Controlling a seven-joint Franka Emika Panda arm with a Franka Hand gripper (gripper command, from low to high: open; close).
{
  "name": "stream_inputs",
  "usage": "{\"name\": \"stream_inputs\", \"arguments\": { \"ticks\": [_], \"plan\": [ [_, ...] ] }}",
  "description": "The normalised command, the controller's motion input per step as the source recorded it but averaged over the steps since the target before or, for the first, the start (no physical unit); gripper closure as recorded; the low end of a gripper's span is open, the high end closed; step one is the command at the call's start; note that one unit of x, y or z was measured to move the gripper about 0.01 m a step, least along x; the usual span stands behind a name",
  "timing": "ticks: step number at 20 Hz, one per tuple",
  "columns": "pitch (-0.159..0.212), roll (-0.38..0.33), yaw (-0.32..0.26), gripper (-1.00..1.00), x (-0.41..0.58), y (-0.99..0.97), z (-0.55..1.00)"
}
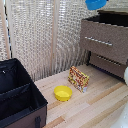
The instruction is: Kindly move your gripper toward the top drawer's handle. With caution, hold the handle robustly using your gripper and pull open the top drawer. Let the handle go. Relocate your gripper to the bowl placed in the background. Gently hold the bowl using your gripper. Bring the gripper and the bowl to the ajar drawer. Softly release the bowl into it.
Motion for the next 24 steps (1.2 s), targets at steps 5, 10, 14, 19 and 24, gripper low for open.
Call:
{"name": "stream_inputs", "arguments": {
  "ticks": [5, 10, 14, 19, 24],
  "plan": [
    [0.076, 0.044, -0.005, 1.00, -0.276, -1.00, 0.06],
    [0.001, 0.007, -0.007, 1.00, -0.197, -0.69, -0.19],
    [0.000, 0.000, -0.004, -1.00, -0.008, -0.13, -0.07],
    [0.008, 0.028, 0.000, -1.00, 0.022, 0.01, -0.06],
    [0.080, 0.016, 0.000, -1.00, 0.160, 0.22, 0.00]
  ]
}}
